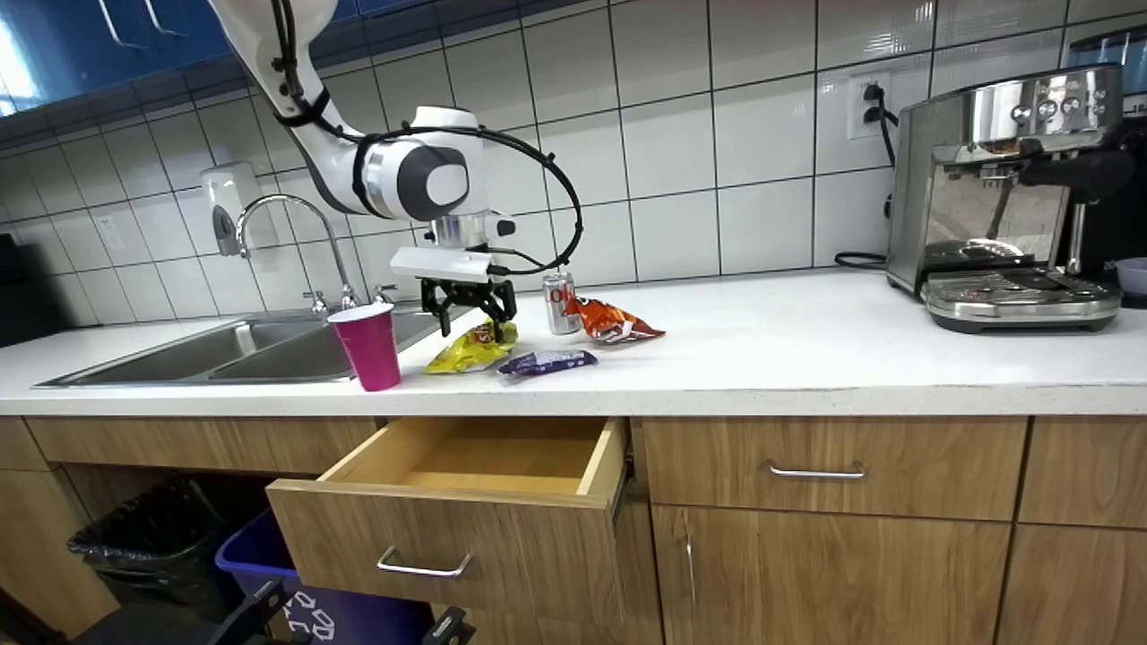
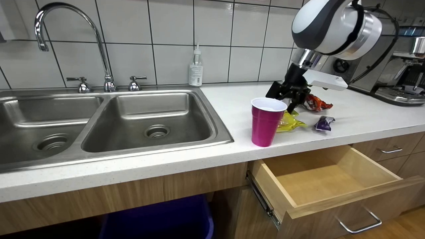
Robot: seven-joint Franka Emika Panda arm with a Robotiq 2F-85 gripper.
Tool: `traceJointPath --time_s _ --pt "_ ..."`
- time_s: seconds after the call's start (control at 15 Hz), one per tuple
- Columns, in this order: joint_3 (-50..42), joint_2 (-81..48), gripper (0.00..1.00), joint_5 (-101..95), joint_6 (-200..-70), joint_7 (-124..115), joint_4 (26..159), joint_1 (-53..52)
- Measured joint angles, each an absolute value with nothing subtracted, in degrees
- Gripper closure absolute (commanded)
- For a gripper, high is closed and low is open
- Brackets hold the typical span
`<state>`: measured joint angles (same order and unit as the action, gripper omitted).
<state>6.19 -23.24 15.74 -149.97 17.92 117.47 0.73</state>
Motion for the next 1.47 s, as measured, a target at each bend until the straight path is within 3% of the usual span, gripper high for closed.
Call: traceJointPath --time_s 1.0,1.07,1.13,1.47 --pt "5.69 -21.34 0.00 10.67 -146.43 17.93 117.47 1.83" --pt "5.69 -21.24 0.08 10.55 -146.17 17.96 117.47 1.83" --pt "5.69 -21.11 0.28 10.48 -145.94 18.00 117.47 1.83" --pt "5.69 -20.41 0.66 9.64 -145.49 18.10 117.65 1.83"
